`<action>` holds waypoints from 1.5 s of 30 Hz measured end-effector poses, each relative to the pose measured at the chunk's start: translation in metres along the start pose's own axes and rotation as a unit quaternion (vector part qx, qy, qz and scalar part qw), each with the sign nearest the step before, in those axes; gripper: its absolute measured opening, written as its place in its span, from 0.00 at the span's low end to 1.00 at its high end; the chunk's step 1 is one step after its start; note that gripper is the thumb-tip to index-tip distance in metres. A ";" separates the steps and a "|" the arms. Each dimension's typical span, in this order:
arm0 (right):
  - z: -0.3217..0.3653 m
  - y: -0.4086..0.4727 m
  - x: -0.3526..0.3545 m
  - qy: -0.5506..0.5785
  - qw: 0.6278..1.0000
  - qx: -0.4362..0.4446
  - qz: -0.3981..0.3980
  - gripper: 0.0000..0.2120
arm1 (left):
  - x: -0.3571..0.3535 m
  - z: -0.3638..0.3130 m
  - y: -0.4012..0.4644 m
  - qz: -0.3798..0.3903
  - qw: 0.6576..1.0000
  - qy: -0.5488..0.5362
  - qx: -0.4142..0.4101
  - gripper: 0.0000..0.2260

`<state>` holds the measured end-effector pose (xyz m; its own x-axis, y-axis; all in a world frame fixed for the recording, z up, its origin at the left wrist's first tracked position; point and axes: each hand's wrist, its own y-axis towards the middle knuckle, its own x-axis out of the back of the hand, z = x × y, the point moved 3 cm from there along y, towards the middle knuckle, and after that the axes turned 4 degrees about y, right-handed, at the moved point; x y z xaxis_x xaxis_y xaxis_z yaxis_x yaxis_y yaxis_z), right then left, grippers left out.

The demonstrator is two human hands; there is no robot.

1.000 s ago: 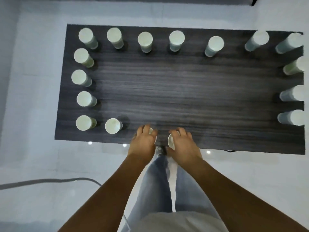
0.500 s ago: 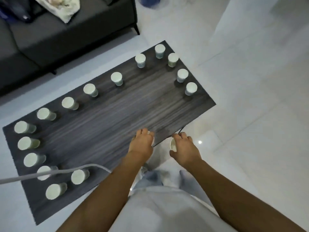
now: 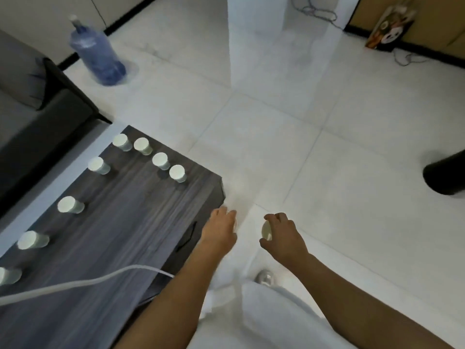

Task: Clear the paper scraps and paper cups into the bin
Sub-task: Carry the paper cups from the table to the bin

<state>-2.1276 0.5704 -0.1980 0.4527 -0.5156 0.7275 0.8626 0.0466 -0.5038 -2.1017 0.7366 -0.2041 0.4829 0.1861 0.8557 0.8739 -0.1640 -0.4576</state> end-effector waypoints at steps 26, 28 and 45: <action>-0.398 0.027 0.316 0.234 0.887 -0.305 -0.255 0.29 | 0.017 -0.558 0.257 0.052 0.904 0.164 -0.391 0.22; -0.426 0.031 0.338 0.247 0.875 -0.318 -0.268 0.29 | 0.020 -0.598 0.274 0.056 0.897 0.168 -0.405 0.21; -0.742 -0.007 0.509 0.257 0.855 -0.348 -0.287 0.29 | -0.059 -0.948 0.325 0.100 0.897 0.162 -0.399 0.26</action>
<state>-2.0706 -0.3274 -0.1694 -0.3136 -0.5985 0.7372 0.4846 -0.7685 -0.4178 -1.8981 -0.2456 -0.1738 0.4713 -0.1942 0.8603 0.3919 -0.8277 -0.4016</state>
